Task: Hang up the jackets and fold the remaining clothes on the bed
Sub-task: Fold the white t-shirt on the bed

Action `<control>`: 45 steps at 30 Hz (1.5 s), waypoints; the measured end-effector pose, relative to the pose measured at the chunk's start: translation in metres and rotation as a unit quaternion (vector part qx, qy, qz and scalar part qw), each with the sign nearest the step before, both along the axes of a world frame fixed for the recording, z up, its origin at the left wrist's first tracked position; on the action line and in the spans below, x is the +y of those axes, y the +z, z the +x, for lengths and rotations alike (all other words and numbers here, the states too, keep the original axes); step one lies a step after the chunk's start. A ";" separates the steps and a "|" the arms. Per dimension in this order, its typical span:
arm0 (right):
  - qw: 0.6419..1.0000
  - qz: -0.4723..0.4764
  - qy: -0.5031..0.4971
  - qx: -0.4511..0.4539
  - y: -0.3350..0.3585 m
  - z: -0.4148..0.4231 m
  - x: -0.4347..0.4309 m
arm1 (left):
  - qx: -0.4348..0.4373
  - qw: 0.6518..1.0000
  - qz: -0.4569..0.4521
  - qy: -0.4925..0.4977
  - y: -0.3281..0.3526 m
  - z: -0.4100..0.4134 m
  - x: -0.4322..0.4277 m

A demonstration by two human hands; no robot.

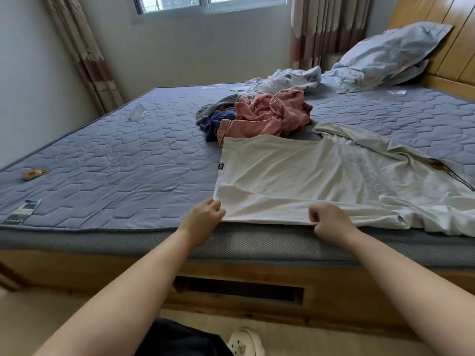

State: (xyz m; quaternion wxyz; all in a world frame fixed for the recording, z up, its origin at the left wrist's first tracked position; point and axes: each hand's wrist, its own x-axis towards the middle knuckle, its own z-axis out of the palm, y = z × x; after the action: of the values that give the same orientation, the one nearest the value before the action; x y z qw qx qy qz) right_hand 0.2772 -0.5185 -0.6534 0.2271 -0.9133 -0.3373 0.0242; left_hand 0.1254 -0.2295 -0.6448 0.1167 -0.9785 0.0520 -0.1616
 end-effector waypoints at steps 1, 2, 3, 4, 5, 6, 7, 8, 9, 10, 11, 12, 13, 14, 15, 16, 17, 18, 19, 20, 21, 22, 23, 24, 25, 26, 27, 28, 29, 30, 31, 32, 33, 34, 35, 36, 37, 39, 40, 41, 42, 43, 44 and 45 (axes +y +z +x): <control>1.000 0.005 0.010 0.016 0.000 0.001 0.000 | 0.021 1.000 -0.010 0.014 -0.004 -0.006 -0.001; 1.000 -0.001 0.025 0.018 0.000 -0.001 0.000 | 0.022 0.998 -0.040 0.032 -0.011 -0.009 0.000; 0.999 -0.012 0.039 0.005 0.000 -0.004 0.002 | 0.009 0.992 -0.104 0.065 -0.017 -0.012 -0.002; 0.999 -0.018 0.050 -0.013 -0.002 -0.008 0.004 | -0.019 0.980 -0.170 0.104 -0.021 -0.013 -0.005; 0.997 -0.022 0.059 -0.034 -0.004 -0.012 0.008 | -0.030 0.957 -0.245 0.155 -0.022 -0.012 -0.010; 0.995 -0.022 0.074 -0.066 -0.007 -0.016 0.015 | -0.042 0.933 -0.303 0.192 -0.023 -0.011 -0.012; 0.990 -0.028 0.093 -0.102 -0.008 -0.022 0.023 | -0.043 0.915 -0.336 0.220 -0.023 -0.009 -0.015; 0.984 -0.032 0.109 -0.135 -0.011 -0.027 0.032 | -0.045 0.900 -0.362 0.238 -0.023 -0.006 -0.016; 0.979 -0.032 0.120 -0.160 -0.013 -0.033 0.041 | -0.046 0.888 -0.382 0.252 -0.023 -0.005 -0.018; 0.977 -0.030 0.124 -0.173 -0.013 -0.039 0.048 | -0.048 0.871 -0.408 0.267 -0.022 -0.004 -0.019; 0.976 -0.033 0.123 -0.178 -0.014 -0.042 0.054 | -0.050 0.847 -0.444 0.289 -0.021 -0.003 -0.020; 0.979 -0.027 0.112 -0.166 -0.014 -0.044 0.059 | -0.055 0.812 -0.489 0.312 -0.021 -0.002 -0.019; 0.983 -0.012 0.095 -0.158 -0.014 -0.045 0.061 | -0.062 0.774 -0.534 0.334 -0.020 -0.001 -0.017; 0.988 0.000 0.079 -0.131 -0.013 -0.045 0.061 | -0.065 0.744 -0.566 0.349 -0.021 -0.001 -0.015; 0.992 0.024 0.063 -0.108 -0.012 -0.044 0.061 | -0.061 0.726 -0.584 0.358 -0.021 -0.001 -0.014; 0.993 0.039 0.048 -0.097 -0.011 -0.043 0.060 | -0.055 0.717 -0.593 0.362 -0.022 -0.002 -0.012; 0.994 0.045 0.038 -0.088 -0.010 -0.042 0.060 | -0.052 0.713 -0.598 0.362 -0.022 -0.001 -0.012; 0.995 0.044 0.032 -0.084 -0.010 -0.041 0.059 | -0.054 0.710 -0.604 0.360 -0.022 -0.001 -0.013; 0.995 0.037 0.035 -0.085 -0.009 -0.040 0.059 | -0.056 0.706 -0.611 0.354 -0.021 -0.001 -0.014; 0.995 0.029 0.038 -0.086 -0.008 -0.040 0.059 | -0.059 0.699 -0.622 0.347 -0.018 -0.001 -0.016; 0.995 0.023 0.043 -0.089 -0.006 -0.040 0.059 | -0.060 0.687 -0.639 0.340 -0.014 -0.002 -0.017; 0.994 0.016 0.050 -0.094 -0.006 -0.041 0.059 | -0.060 0.670 -0.662 0.330 -0.011 -0.004 -0.016; 0.993 0.007 0.057 -0.102 -0.006 -0.041 0.059 | -0.049 0.661 -0.678 0.316 -0.008 -0.007 -0.013; 0.992 -0.003 0.067 -0.109 -0.007 -0.042 0.059 | -0.027 0.668 -0.682 0.295 -0.005 -0.012 -0.009; 0.990 -0.011 0.076 -0.117 -0.008 -0.042 0.058 | -0.001 0.690 -0.671 0.270 -0.003 -0.018 -0.005; 0.988 -0.015 0.086 -0.124 -0.009 -0.042 0.058 | 0.015 0.705 -0.665 0.245 -0.001 -0.025 0.000; 0.987 -0.014 0.095 -0.129 -0.010 -0.041 0.057 | 0.022 0.709 -0.670 0.221 0.000 -0.031 0.004; 0.985 -0.012 0.104 -0.135 -0.012 -0.041 0.056 | 0.025 0.700 -0.685 0.199 0.000 -0.036 0.007; 0.983 -0.011 0.112 -0.143 -0.013 -0.040 0.055 | 0.031 0.684 -0.706 0.180 -0.001 -0.039 0.009; 0.981 -0.016 0.121 -0.150 -0.014 -0.040 0.055 | 0.045 0.675 -0.717 0.166 -0.002 -0.040 0.008; 0.979 -0.022 0.127 -0.156 -0.015 -0.040 0.055 | 0.062 0.677 -0.716 0.159 -0.003 -0.041 0.006; 0.978 -0.025 0.131 -0.158 -0.016 -0.041 0.057 | 0.080 0.689 -0.703 0.156 -0.005 -0.039 0.001; 0.978 -0.026 0.135 -0.159 -0.016 -0.041 0.058 | 0.091 0.699 -0.692 0.155 -0.006 -0.037 -0.003; 0.977 -0.027 0.140 -0.157 -0.016 -0.043 0.060 | 0.093 0.712 -0.678 0.159 -0.008 -0.034 -0.006; 0.977 -0.027 0.142 -0.158 -0.015 -0.045 0.062 | 0.085 0.722 -0.666 0.166 -0.010 -0.031 -0.009; 0.977 -0.024 0.144 -0.157 -0.014 -0.046 0.065 | 0.069 0.727 -0.660 0.179 -0.010 -0.028 -0.011; 0.978 -0.018 0.140 -0.151 -0.012 -0.047 0.067 | 0.045 0.724 -0.661 0.193 -0.010 -0.026 -0.012; 0.986 -0.007 0.120 -0.118 -0.007 -0.048 0.068 | -0.022 0.691 -0.689 0.218 -0.006 -0.025 -0.008; 0.991 0.007 0.105 -0.086 -0.003 -0.047 0.068 | -0.052 0.661 -0.717 0.215 -0.003 -0.026 -0.006; 0.995 0.027 0.088 -0.045 0.001 -0.045 0.068 | -0.072 0.624 -0.752 0.201 0.000 -0.028 -0.005; 0.996 0.040 0.075 -0.002 0.005 -0.043 0.068 | -0.078 0.592 -0.780 0.185 0.003 -0.029 -0.005; 0.996 0.032 0.072 0.041 0.010 -0.041 0.067 | -0.074 0.568 -0.801 0.172 0.005 -0.029 -0.007; 0.993 0.006 0.080 0.081 0.015 -0.040 0.067 | -0.062 0.571 -0.799 0.175 0.005 -0.028 -0.007; 0.988 -0.032 0.093 0.116 0.019 -0.040 0.067 | -0.046 0.601 -0.774 0.191 0.005 -0.027 -0.008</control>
State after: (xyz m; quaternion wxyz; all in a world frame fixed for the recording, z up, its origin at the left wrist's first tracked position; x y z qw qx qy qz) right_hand 0.2369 -0.4515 -0.6342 0.2322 -0.8758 -0.3911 0.1616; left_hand 0.0988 -0.2372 -0.6399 -0.6544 -0.6813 -0.2861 -0.1604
